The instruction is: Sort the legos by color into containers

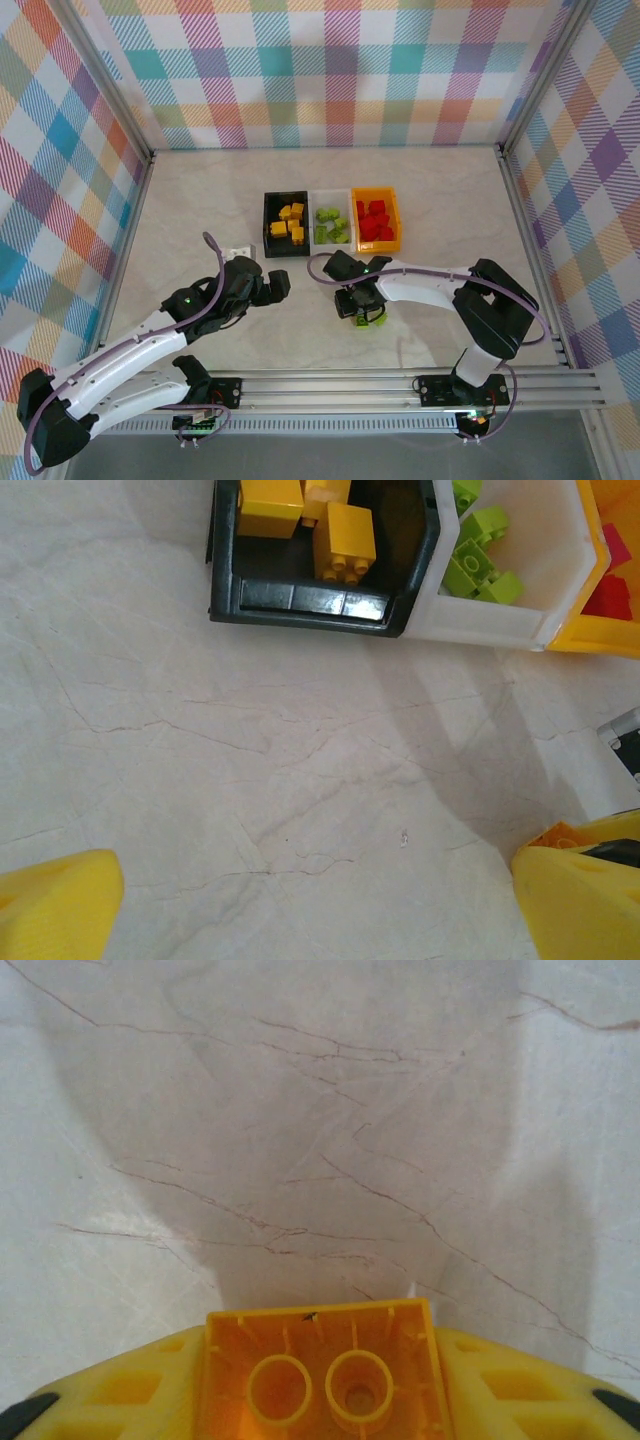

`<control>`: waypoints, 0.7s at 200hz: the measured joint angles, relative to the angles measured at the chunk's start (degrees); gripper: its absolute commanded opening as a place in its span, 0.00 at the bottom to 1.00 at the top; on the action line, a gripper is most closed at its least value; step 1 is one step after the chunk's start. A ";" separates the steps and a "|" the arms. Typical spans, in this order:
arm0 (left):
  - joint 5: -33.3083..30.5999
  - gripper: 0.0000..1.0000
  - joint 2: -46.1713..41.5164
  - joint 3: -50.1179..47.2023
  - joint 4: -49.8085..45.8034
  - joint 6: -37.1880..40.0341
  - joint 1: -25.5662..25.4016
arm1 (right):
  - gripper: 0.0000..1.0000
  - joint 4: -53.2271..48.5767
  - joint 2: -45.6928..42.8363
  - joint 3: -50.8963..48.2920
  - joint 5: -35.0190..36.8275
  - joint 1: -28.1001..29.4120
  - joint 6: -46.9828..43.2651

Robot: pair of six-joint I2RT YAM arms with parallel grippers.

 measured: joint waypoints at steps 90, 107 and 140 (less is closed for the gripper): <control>-1.64 1.00 -3.61 -0.92 -1.22 -1.79 0.00 | 0.43 2.14 0.24 23.54 -2.45 -3.13 -4.48; -1.62 1.00 -4.28 -0.92 -1.60 -1.77 0.00 | 0.43 3.61 5.16 30.05 -4.15 -4.55 -5.07; -1.42 1.00 -5.42 -1.09 -2.69 -1.79 0.00 | 0.45 5.49 16.83 40.63 -6.51 -6.36 -6.16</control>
